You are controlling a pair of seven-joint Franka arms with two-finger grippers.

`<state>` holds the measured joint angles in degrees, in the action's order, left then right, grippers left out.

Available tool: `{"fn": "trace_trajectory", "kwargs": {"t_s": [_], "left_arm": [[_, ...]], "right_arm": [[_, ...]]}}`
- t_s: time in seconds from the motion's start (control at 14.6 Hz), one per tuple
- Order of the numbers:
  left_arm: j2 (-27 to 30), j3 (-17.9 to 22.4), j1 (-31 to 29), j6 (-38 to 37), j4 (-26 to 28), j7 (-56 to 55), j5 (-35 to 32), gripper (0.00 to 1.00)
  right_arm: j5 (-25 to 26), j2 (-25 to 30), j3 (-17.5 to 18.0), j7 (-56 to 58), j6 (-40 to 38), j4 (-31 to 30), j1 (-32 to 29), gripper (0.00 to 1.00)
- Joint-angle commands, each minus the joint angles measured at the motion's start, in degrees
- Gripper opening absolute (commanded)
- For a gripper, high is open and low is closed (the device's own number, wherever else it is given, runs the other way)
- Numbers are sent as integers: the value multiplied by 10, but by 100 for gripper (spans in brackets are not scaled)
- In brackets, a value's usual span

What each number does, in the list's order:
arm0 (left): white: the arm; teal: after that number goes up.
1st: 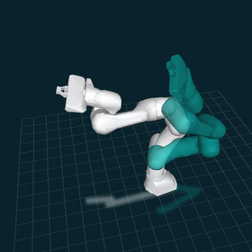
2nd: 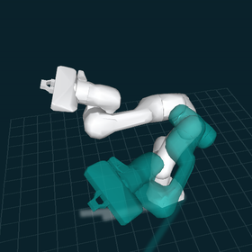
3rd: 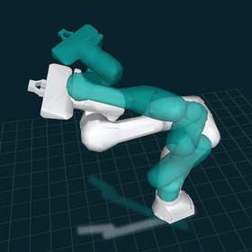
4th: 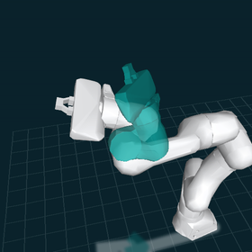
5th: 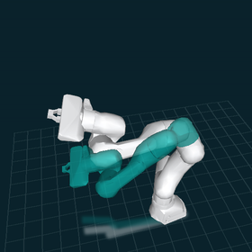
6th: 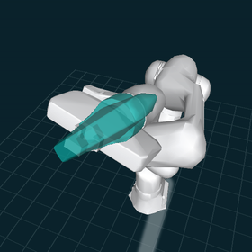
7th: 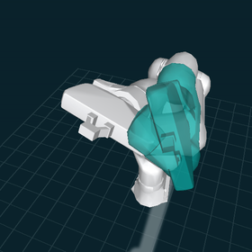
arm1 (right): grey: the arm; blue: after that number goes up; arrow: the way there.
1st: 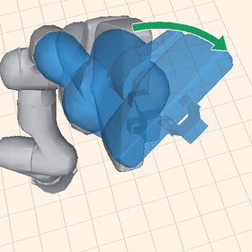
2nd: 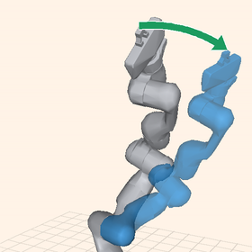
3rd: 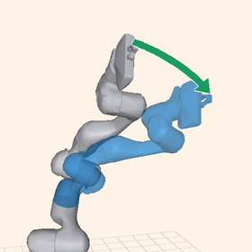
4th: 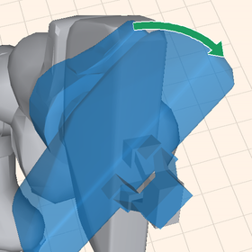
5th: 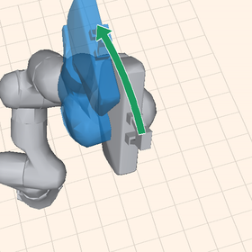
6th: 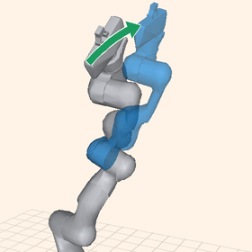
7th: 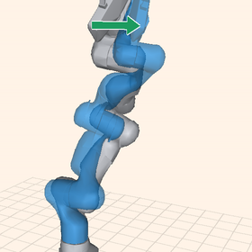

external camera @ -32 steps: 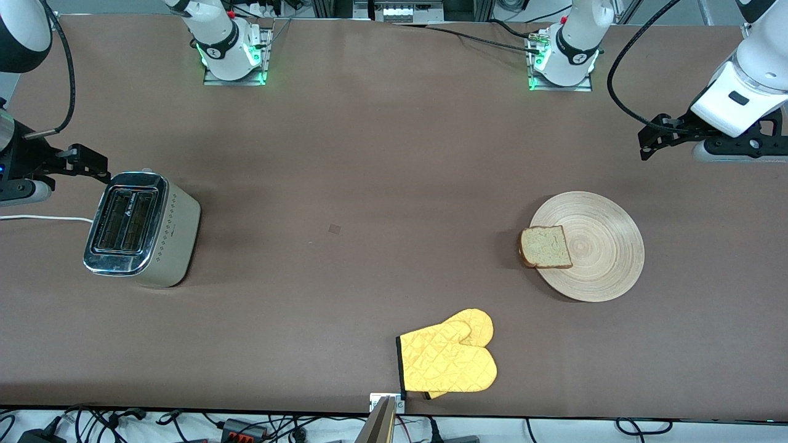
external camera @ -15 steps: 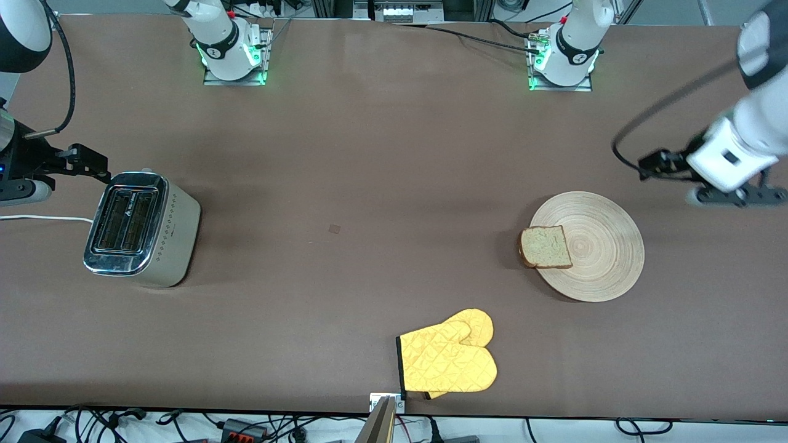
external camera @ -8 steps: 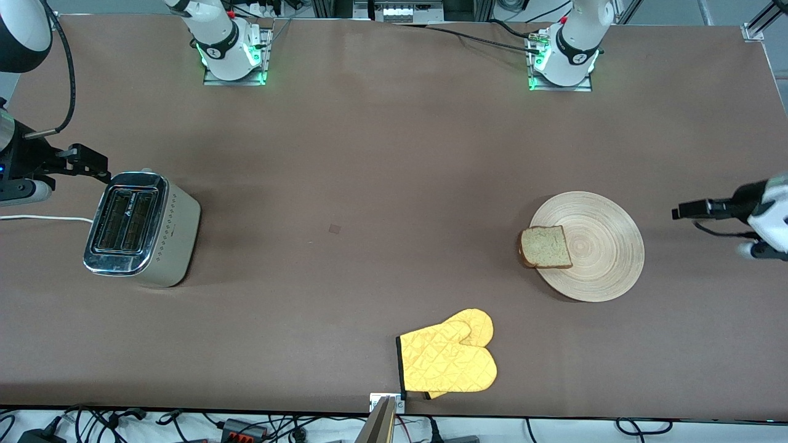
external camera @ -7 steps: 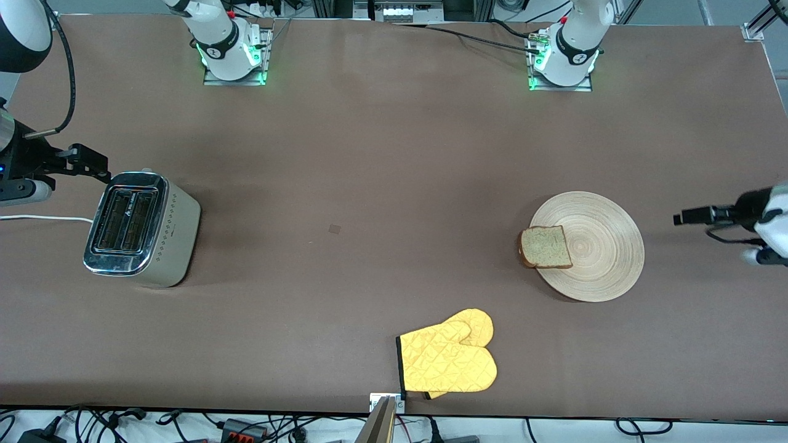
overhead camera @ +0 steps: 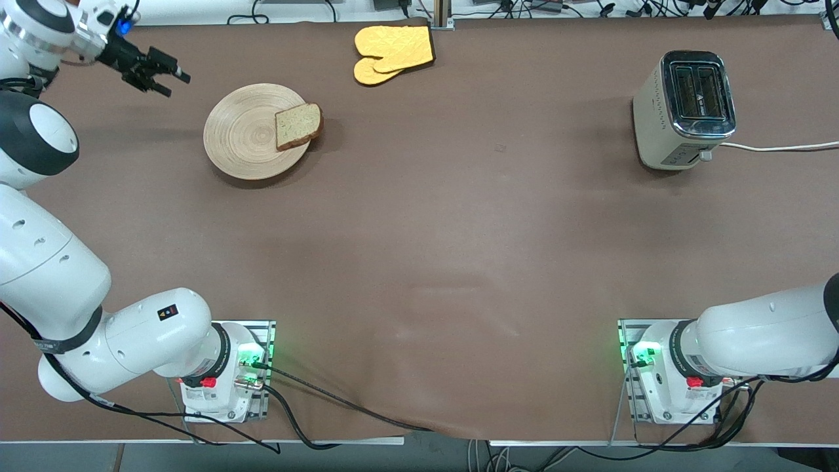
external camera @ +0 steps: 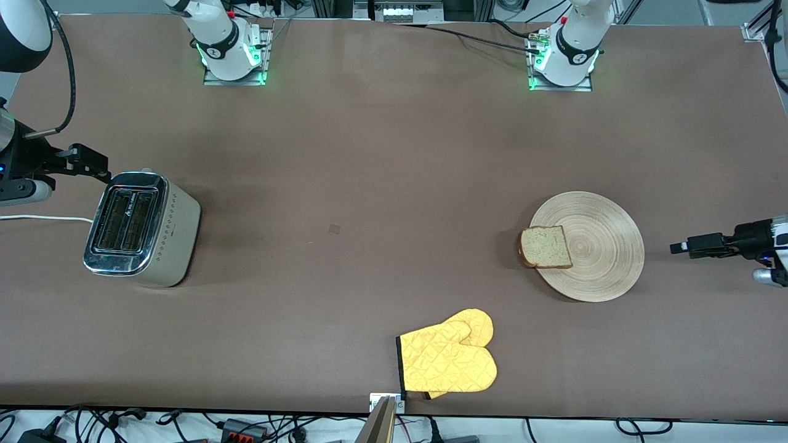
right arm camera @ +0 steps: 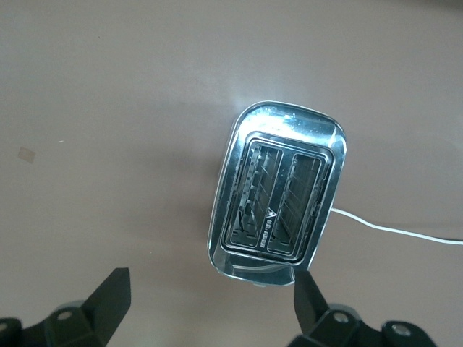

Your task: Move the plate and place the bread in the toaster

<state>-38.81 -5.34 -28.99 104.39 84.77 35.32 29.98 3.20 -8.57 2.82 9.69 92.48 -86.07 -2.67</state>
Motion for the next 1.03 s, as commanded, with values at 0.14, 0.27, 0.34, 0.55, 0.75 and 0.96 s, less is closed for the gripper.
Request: {"fn": "trace_trajectory", "kwargs": {"t_s": [0.14,0.27,0.34,0.55,0.75,0.96], "left_arm": [[-70,-6,-24,-7,-15,58,52,96],[-89,-6,-26,-8,-14,84,53,92],[-94,-6,-27,-18,-10,87,53,88],[-108,-6,-27,-33,2,83,64,72],[-113,-6,-26,-51,3,94,64,40],[-117,-6,-26,-85,1,94,64,8]], "right_arm": [[4,1,2,1,-9,7,1,100],[4,1,2,0,-10,7,0,100],[3,2,2,0,-10,7,0,100],[3,2,2,1,-10,7,0,100],[3,1,1,2,-11,7,0,100],[7,1,0,2,-12,7,-2,100]]}}
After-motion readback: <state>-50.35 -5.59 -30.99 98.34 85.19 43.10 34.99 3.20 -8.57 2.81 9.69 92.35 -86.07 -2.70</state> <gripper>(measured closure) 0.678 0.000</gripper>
